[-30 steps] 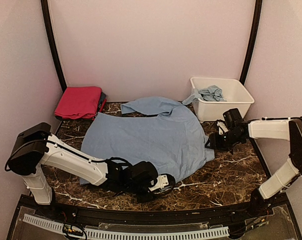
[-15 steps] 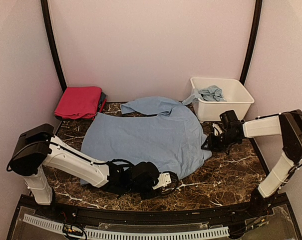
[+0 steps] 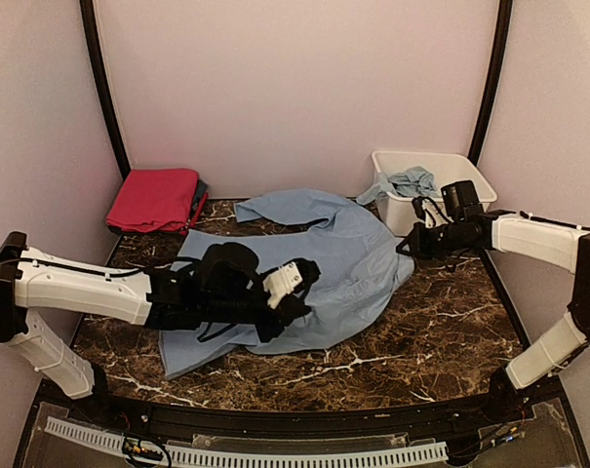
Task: Fold and stack the mixed laundry pile
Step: Adjust the flattened shirt at the center of the board.
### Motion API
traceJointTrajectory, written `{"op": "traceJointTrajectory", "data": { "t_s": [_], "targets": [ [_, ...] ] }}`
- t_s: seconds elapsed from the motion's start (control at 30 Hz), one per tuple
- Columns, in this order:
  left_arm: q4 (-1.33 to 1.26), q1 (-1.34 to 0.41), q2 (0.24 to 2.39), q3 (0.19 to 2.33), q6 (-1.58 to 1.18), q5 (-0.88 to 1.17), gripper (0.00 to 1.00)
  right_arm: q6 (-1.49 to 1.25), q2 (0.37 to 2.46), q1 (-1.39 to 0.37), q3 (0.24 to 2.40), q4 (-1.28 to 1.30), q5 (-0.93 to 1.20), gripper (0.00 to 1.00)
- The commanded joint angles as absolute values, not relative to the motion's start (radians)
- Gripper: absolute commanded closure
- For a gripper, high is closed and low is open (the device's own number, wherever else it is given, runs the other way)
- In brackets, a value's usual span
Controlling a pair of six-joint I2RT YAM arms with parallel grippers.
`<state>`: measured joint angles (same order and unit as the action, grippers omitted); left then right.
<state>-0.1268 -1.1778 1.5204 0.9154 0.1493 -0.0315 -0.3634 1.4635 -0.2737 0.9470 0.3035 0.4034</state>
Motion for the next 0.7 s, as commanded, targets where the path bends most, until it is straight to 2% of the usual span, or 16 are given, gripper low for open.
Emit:
{"op": "traceJointTrajectory", "data": {
  "t_s": [0.0,0.13,0.2,0.27,0.33,0.53,0.67],
  "targets": [
    [-0.17,-1.001,1.467,0.91,-0.045,0.235,1.0,-0.354,1.47,-0.262,1.042,0.302,0.387,1.0],
    [-0.172,-0.863,1.558,0.967,-0.152,0.284,1.0,-0.345,1.586,-0.259,1.138,0.288,0.395,1.0],
    [-0.134,-0.814,1.632,1.018,-0.179,0.276,0.96,-0.344,1.662,-0.259,1.19,0.277,0.411,1.0],
    [-0.079,-0.783,1.697,1.071,-0.206,0.221,0.87,-0.348,1.728,-0.259,1.225,0.268,0.423,1.0],
    [-0.071,-0.763,1.716,1.082,-0.233,0.187,0.74,-0.356,1.778,-0.259,1.24,0.248,0.429,1.0],
    [-0.157,-0.76,1.485,0.888,-0.253,0.105,0.49,-0.362,1.824,-0.259,1.256,0.236,0.381,1.0],
    [-0.16,-0.799,1.275,0.685,-0.286,0.081,0.43,-0.359,1.845,-0.259,1.267,0.237,0.36,1.0]
  ]
}}
